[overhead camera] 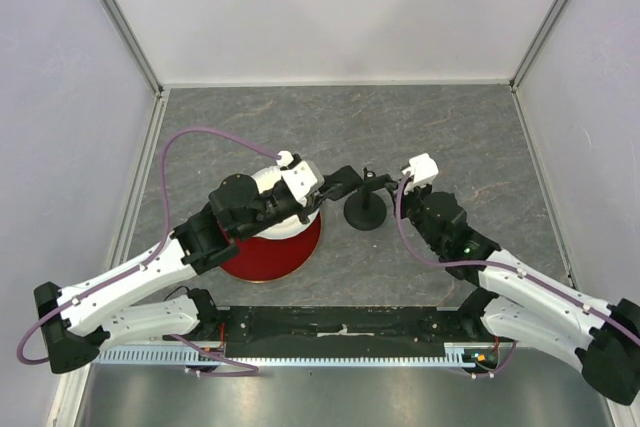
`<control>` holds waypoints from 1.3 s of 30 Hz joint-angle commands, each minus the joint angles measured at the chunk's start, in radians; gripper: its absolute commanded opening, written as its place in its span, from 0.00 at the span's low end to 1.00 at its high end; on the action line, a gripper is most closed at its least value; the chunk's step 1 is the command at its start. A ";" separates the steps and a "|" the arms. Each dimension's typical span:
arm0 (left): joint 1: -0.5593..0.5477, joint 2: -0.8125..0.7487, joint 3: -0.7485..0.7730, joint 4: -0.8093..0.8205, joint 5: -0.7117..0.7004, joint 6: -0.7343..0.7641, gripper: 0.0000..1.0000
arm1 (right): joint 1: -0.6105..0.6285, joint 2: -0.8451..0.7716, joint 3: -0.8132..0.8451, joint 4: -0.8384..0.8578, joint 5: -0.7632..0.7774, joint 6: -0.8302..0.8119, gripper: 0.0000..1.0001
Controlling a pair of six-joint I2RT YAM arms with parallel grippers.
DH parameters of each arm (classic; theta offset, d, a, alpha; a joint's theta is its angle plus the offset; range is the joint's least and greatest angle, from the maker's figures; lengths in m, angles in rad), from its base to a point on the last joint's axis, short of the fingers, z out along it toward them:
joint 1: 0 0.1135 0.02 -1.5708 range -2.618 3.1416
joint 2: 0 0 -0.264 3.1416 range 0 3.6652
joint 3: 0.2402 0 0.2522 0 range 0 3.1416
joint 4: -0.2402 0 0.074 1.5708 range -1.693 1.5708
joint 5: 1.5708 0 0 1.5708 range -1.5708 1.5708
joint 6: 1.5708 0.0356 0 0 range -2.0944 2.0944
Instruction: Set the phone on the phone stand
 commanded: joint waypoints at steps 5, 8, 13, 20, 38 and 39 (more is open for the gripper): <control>0.002 -0.013 0.187 -0.161 0.480 0.030 0.02 | -0.181 -0.018 0.091 -0.107 -0.476 -0.023 0.00; 0.022 0.051 0.262 -0.267 0.675 0.066 0.02 | -0.255 0.036 0.120 -0.120 -0.656 -0.006 0.00; 0.086 0.238 0.318 -0.247 0.978 0.085 0.02 | -0.344 0.111 0.160 -0.123 -0.857 -0.004 0.00; 0.155 0.543 0.655 -0.546 1.103 0.319 0.02 | -0.417 0.171 0.194 -0.131 -1.013 -0.029 0.00; 0.310 0.829 0.799 -0.557 1.208 0.415 0.02 | -0.463 0.217 0.200 -0.105 -1.093 -0.010 0.00; 0.315 0.835 0.801 -0.552 1.215 0.413 0.02 | -0.465 0.219 0.201 -0.105 -1.096 -0.010 0.00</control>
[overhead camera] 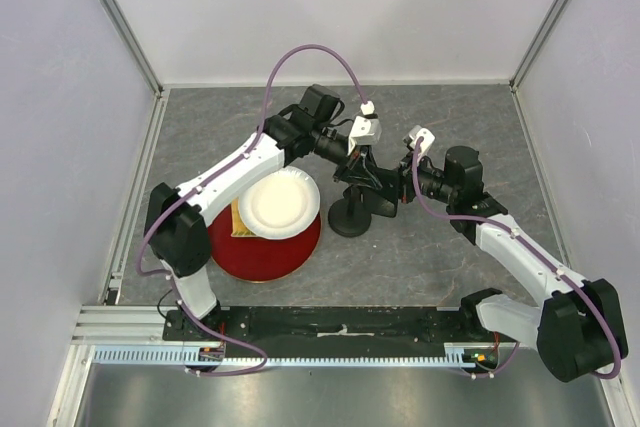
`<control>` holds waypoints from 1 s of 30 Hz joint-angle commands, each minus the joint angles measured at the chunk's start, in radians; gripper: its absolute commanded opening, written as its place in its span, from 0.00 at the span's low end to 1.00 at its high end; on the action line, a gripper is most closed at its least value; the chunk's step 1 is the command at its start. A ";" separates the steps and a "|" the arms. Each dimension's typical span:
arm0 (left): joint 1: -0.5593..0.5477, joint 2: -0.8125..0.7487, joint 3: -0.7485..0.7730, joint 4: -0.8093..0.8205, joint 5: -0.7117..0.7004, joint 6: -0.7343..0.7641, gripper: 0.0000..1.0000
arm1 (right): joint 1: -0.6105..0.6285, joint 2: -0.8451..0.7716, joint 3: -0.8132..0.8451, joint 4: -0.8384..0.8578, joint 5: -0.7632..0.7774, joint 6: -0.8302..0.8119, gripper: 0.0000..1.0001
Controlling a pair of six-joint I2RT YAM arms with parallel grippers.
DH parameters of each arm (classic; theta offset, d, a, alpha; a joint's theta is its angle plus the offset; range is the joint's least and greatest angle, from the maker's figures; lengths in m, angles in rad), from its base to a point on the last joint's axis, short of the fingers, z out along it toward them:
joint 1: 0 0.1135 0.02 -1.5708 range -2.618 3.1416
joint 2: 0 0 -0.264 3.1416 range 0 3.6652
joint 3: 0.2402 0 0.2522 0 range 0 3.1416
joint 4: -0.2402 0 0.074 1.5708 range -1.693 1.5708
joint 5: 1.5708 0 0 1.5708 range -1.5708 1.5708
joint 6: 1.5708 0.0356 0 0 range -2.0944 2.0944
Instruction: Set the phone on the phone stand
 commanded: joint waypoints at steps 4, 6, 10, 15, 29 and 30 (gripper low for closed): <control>0.016 0.025 0.085 0.068 0.099 0.033 0.02 | -0.005 0.013 0.024 -0.002 -0.076 0.043 0.00; 0.033 0.026 0.078 0.079 0.099 0.032 0.02 | -0.005 0.004 0.021 -0.002 -0.073 0.046 0.00; 0.056 0.008 0.021 0.119 0.081 0.020 0.02 | -0.006 -0.005 0.018 0.003 -0.073 0.048 0.00; 0.076 -0.027 -0.042 0.176 0.032 -0.008 0.02 | -0.006 0.000 -0.003 0.030 -0.049 0.058 0.00; -0.070 -0.296 -0.387 0.324 -1.081 -0.442 0.02 | 0.354 -0.223 -0.141 0.109 1.050 0.093 0.00; -0.153 -0.296 -0.405 0.334 -1.175 -0.444 0.02 | 0.398 -0.214 -0.144 0.127 1.146 0.107 0.00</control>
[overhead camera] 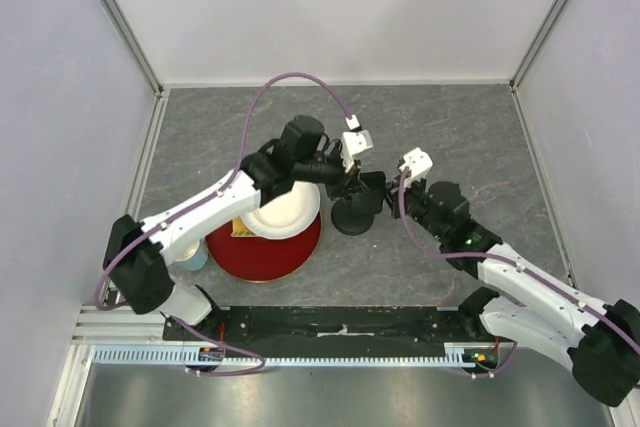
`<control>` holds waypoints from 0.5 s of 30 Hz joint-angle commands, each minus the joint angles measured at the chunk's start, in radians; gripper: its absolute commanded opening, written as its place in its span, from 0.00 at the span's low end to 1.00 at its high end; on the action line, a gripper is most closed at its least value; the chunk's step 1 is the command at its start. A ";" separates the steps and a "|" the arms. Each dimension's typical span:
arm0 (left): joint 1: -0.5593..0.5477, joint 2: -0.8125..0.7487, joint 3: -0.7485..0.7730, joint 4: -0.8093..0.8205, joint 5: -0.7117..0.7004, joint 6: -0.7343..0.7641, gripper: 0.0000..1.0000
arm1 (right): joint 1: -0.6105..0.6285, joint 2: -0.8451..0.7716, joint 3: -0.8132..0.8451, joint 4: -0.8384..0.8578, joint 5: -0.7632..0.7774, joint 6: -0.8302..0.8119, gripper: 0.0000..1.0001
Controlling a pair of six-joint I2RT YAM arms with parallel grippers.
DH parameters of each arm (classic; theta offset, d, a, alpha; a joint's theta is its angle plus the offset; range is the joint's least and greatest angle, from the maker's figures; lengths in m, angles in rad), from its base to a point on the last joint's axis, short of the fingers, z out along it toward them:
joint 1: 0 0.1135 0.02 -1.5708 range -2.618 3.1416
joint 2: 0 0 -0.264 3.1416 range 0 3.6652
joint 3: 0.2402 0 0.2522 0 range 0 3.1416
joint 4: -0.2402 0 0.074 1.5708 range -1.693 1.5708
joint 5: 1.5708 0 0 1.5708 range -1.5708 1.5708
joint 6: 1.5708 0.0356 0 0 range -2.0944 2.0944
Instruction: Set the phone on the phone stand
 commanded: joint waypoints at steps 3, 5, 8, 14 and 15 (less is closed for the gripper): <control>-0.214 -0.006 -0.031 0.058 -0.973 -0.169 0.02 | 0.327 0.036 -0.029 0.153 0.937 0.074 0.00; -0.223 0.031 -0.008 0.025 -1.127 -0.272 0.02 | 0.438 0.082 -0.040 0.192 1.093 0.070 0.00; -0.224 0.051 -0.009 -0.003 -1.278 -0.341 0.02 | 0.518 0.131 -0.046 0.272 1.302 0.033 0.00; -0.220 0.094 -0.005 -0.025 -1.418 -0.439 0.02 | 0.533 0.192 -0.023 0.325 1.379 0.050 0.00; -0.220 0.117 0.006 -0.041 -1.433 -0.470 0.02 | 0.533 0.198 -0.020 0.329 1.365 0.048 0.00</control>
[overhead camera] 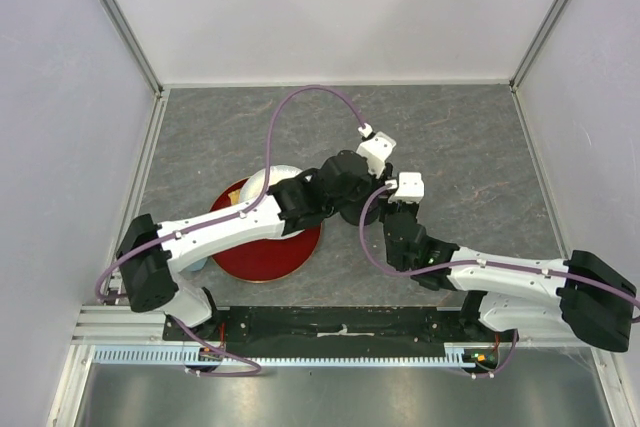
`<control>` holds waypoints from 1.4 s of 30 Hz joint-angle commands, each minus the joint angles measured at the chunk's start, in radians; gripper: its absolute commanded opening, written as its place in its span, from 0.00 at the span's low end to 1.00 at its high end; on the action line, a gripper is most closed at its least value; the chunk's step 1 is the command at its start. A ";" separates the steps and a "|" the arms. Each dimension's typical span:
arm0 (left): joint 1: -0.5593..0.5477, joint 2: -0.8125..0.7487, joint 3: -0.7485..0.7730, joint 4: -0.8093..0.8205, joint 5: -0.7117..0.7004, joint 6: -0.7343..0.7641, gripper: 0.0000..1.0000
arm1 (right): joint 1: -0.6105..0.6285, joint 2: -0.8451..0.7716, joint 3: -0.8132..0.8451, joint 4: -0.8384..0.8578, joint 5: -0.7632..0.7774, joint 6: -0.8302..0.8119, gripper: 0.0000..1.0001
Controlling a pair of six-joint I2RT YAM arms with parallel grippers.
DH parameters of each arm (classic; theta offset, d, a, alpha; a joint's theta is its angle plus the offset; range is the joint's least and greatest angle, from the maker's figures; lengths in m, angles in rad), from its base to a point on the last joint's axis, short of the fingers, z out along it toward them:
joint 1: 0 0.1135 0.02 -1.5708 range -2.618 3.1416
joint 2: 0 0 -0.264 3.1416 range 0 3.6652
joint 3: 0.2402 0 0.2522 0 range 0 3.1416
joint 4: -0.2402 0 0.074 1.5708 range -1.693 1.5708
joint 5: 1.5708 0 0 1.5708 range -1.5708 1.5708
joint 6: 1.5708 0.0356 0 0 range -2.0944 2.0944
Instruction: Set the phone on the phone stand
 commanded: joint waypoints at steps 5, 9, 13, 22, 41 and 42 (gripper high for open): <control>0.113 0.118 0.015 -0.130 -0.431 -0.192 0.02 | 0.070 -0.015 0.032 -0.005 0.115 0.059 0.00; 0.114 0.144 0.028 -0.126 -0.401 -0.171 0.02 | 0.095 -0.061 0.031 -0.042 0.092 0.124 0.00; 0.113 0.066 -0.047 -0.018 -0.280 -0.088 0.02 | -0.004 -0.187 0.011 -0.130 -0.113 0.171 0.00; 0.111 -0.031 -0.056 -0.044 -0.030 0.024 0.02 | -0.390 -0.388 -0.029 -0.227 -0.890 0.050 0.24; 0.108 -0.321 -0.159 0.026 0.670 0.336 0.02 | -0.641 -0.334 -0.046 -0.100 -1.842 0.117 0.72; 0.110 -0.323 -0.159 0.023 0.688 0.343 0.02 | -0.643 -0.336 -0.060 -0.086 -1.855 0.127 0.73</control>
